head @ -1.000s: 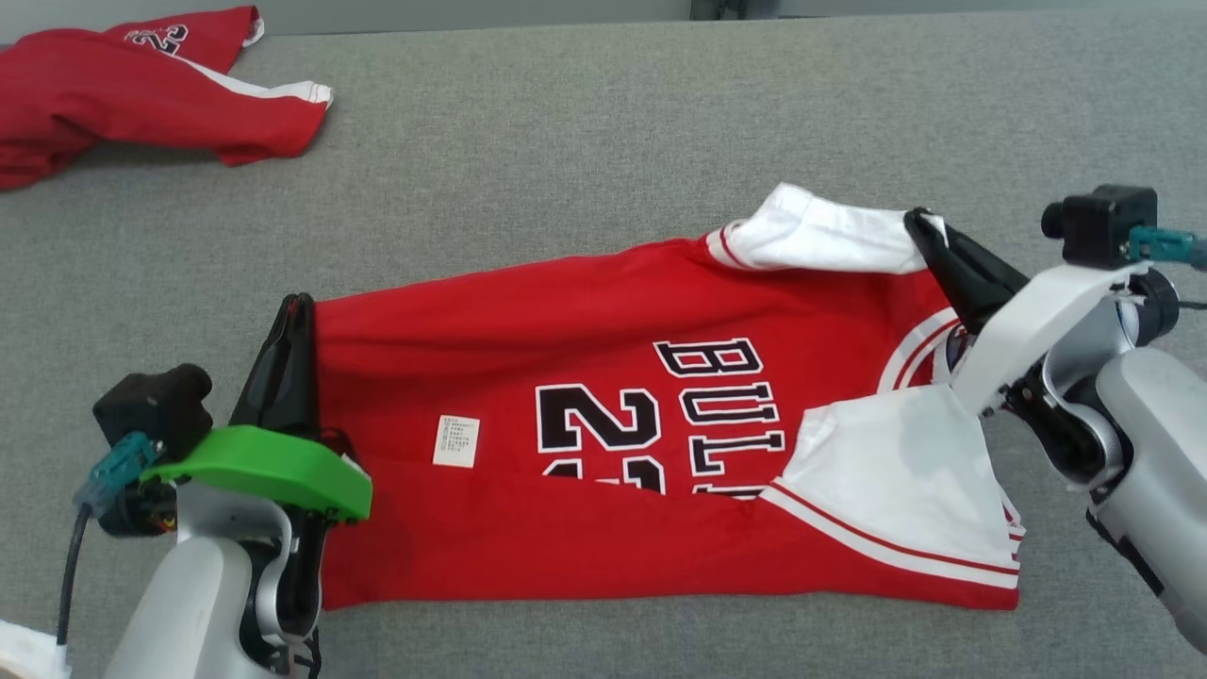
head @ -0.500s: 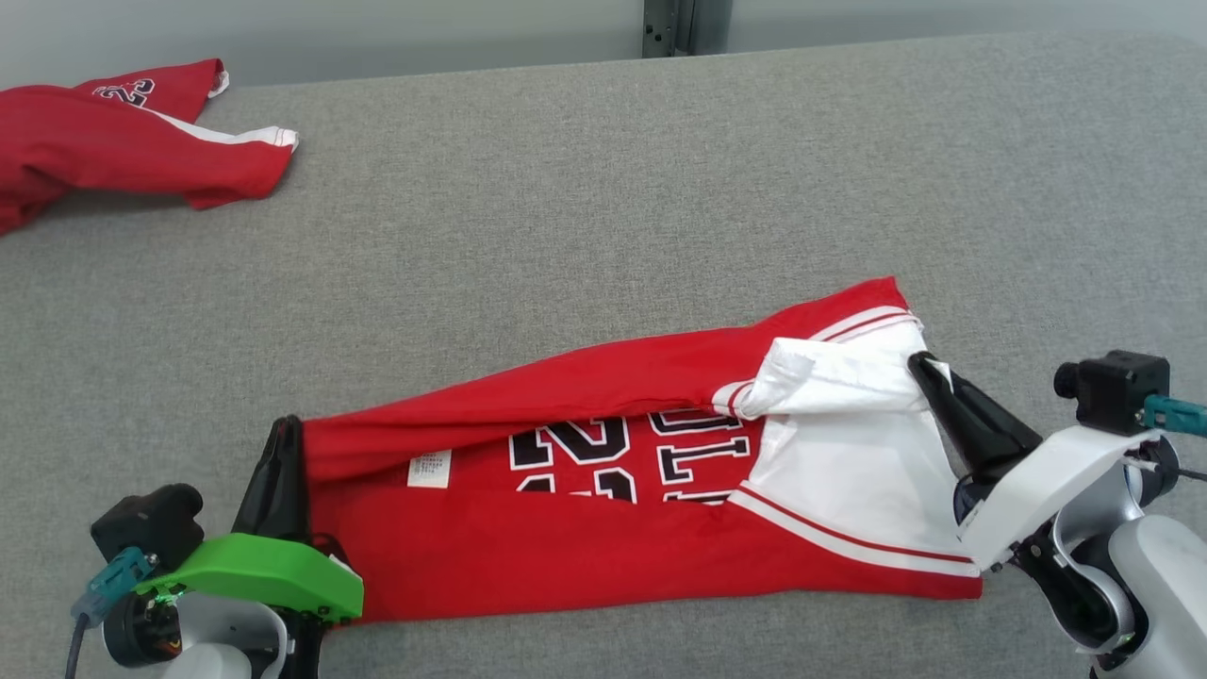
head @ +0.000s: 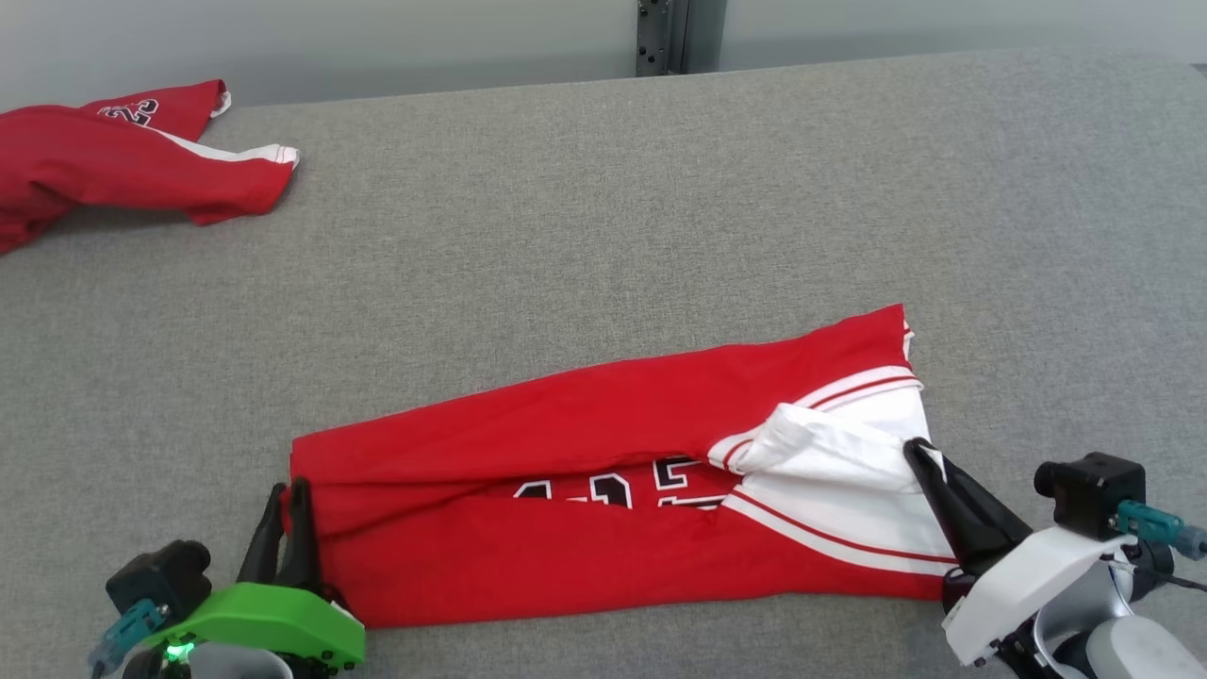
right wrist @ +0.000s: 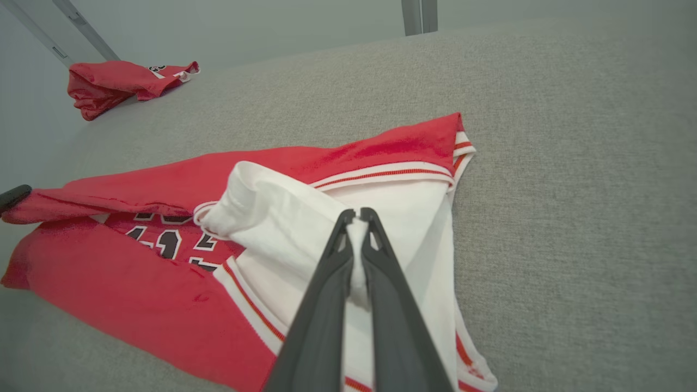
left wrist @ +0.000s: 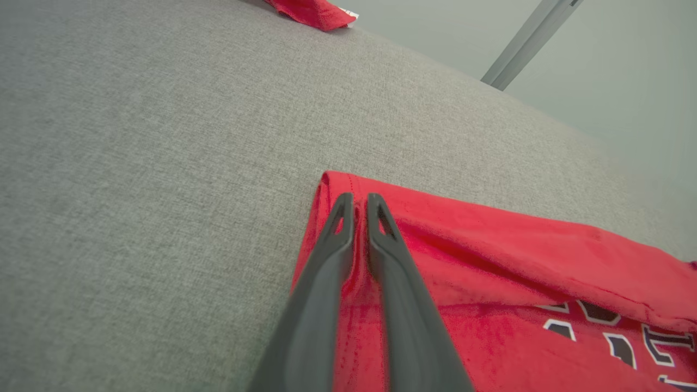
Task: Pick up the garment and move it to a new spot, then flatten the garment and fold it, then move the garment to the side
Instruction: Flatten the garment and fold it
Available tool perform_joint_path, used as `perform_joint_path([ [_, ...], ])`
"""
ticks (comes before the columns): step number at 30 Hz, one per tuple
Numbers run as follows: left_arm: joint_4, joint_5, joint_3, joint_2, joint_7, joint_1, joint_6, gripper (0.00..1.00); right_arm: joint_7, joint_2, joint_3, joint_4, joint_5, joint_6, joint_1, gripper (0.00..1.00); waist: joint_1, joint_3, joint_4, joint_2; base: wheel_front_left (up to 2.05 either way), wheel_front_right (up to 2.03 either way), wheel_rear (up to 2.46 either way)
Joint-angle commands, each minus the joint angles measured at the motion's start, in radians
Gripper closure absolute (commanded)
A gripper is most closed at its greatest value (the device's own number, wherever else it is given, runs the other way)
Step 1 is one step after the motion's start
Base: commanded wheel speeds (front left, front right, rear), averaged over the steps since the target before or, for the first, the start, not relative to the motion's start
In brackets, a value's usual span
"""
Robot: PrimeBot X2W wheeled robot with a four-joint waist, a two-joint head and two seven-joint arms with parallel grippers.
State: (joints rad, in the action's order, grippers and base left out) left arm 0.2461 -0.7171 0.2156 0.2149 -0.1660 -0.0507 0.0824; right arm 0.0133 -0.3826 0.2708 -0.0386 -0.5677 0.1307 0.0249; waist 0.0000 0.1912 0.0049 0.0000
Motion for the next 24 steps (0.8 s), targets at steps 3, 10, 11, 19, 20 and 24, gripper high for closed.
perform_joint_path([
  [3,-0.011,-0.018,-0.019,0.0,-0.027,0.055,-0.001,0.0,0.027,0.016,-0.008,-0.003,0.044,0.0,-0.051,0.0,0.0,-0.008,-0.007,0.0,0.0,0.0,0.0],
  [10,-0.105,0.001,-0.052,-0.007,-0.073,0.127,0.026,0.0,0.035,0.036,-0.04,-0.002,0.056,0.0,-0.131,0.0,0.0,-0.029,-0.015,0.0,0.0,0.0,0.0],
  [11,-0.117,0.012,-0.05,-0.008,-0.076,0.13,0.031,0.0,0.034,0.038,-0.048,-0.001,0.054,0.0,-0.14,0.0,0.0,-0.034,-0.016,0.0,0.0,0.0,0.0],
  [19,-0.158,0.08,-0.003,-0.028,-0.088,0.114,0.05,0.0,0.051,0.061,-0.14,0.001,0.068,0.0,-0.14,0.0,0.0,-0.076,-0.024,0.0,0.0,0.0,0.0],
  [20,-0.159,0.082,0.004,-0.032,-0.089,0.112,0.05,0.0,0.051,0.068,-0.153,-0.003,0.07,0.0,-0.133,0.0,0.0,-0.082,-0.024,0.0,0.0,0.0,0.0],
  [24,-0.162,0.112,0.032,-0.046,-0.091,0.105,0.056,0.0,0.037,0.091,-0.189,-0.035,0.092,0.0,-0.103,0.0,0.0,-0.108,-0.015,0.0,0.0,0.0,0.0],
])
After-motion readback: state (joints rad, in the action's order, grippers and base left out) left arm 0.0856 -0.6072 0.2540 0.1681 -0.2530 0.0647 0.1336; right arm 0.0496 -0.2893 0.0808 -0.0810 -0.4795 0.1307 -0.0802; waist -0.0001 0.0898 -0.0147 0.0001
